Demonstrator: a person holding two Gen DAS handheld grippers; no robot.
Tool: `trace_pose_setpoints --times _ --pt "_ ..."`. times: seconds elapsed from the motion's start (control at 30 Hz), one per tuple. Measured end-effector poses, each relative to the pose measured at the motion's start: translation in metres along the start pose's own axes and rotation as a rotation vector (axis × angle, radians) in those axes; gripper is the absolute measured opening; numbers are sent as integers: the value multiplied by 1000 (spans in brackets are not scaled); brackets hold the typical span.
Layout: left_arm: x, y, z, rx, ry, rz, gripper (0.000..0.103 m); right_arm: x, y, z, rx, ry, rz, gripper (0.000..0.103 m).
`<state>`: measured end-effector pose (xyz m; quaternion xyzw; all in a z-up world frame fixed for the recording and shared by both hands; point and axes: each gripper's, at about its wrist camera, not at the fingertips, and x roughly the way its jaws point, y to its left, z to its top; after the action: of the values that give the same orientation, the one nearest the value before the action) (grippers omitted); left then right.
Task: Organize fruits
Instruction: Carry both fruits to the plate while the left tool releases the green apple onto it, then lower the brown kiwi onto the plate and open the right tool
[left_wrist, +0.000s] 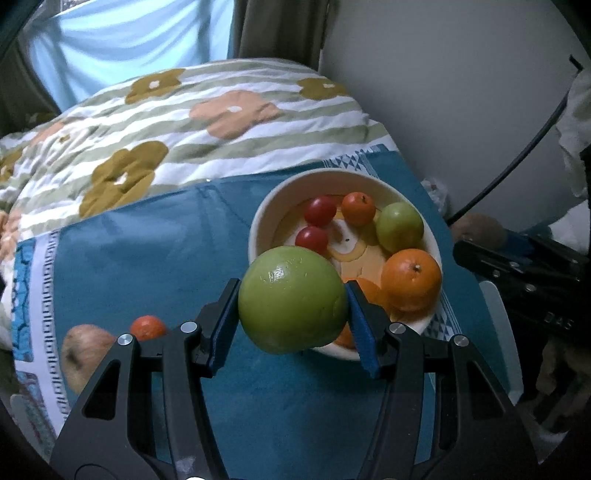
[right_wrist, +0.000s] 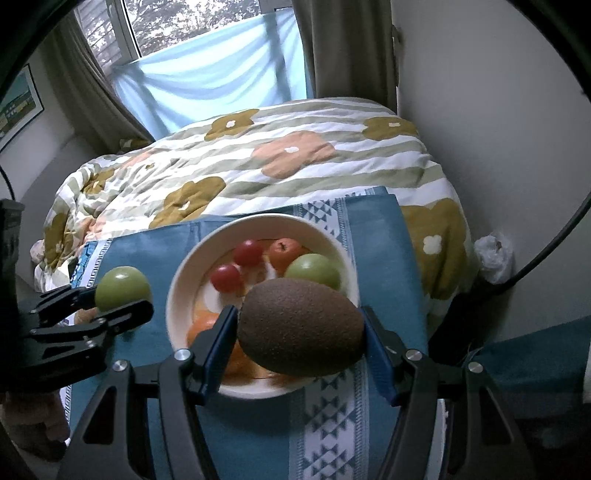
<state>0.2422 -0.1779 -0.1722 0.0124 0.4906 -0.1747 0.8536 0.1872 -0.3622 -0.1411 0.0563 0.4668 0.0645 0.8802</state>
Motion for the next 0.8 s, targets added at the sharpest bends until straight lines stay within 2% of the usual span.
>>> trace_pose_setpoints --times 0.23,0.43,0.5,0.53,0.57,0.63,0.8 --pt "31 -9 6 6 27 32 60 10 -16 2 -8 11 21 61" --pt "41 -13 8 10 49 61 60 14 -22 4 -17 13 32 61" --pt "38 -12 6 6 40 61 72 15 -23 5 -19 12 37 61" --pt "35 -12 7 1 28 57 91 15 -23 6 -20 10 39 61" --pt "29 -11 7 -9 8 59 103 15 -24 7 -22 9 41 61" --pt "16 -8 6 -27 -34 49 103 15 -23 9 -29 5 46 61" --pt "-2 1 2 -46 -46 71 103 15 -18 16 -49 -6 62 61"
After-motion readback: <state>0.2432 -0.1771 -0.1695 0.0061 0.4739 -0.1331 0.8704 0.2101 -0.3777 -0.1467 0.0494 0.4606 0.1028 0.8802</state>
